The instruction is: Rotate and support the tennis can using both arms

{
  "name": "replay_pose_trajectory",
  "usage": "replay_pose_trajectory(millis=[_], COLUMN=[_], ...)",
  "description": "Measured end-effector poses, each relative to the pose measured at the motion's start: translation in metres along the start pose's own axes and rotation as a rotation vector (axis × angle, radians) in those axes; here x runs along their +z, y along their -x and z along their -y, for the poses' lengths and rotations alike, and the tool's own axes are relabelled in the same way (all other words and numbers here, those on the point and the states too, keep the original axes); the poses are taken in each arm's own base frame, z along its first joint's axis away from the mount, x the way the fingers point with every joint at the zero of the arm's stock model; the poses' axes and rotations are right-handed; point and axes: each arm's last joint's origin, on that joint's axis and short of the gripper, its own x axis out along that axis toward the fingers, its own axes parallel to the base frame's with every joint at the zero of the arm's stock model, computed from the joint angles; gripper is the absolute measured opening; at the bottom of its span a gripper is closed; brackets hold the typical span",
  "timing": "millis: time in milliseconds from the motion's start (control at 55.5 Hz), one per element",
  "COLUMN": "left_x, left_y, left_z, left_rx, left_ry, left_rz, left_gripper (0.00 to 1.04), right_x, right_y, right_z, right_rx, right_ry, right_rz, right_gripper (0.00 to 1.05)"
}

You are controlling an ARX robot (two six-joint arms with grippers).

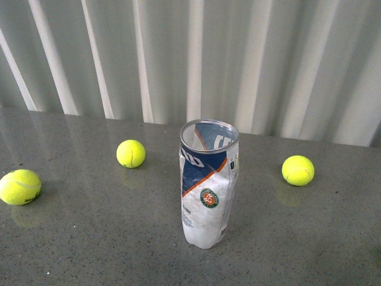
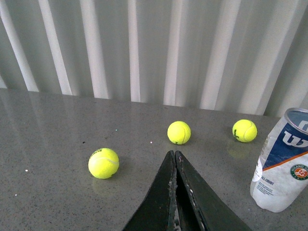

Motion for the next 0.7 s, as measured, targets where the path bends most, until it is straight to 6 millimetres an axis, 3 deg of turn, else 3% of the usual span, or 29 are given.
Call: replay_pose_trajectory(millis=[378, 702], left_x=[-0.003, -0.003], left_y=[0.016, 0.016], left_z=[0.000, 0.000], left_rx=[0.000, 0.000], left_ry=[0.000, 0.000], left_rz=[-0.008, -0.006], left_gripper=[0.04, 0.04], right_x=[0.000, 0.000], right_y=[0.000, 0.000], right_z=[0.000, 0.000], right_rx=[0.000, 0.000], right_ry=[0.000, 0.000], right_rz=[0.000, 0.000], right_gripper=[0.97, 0.97])
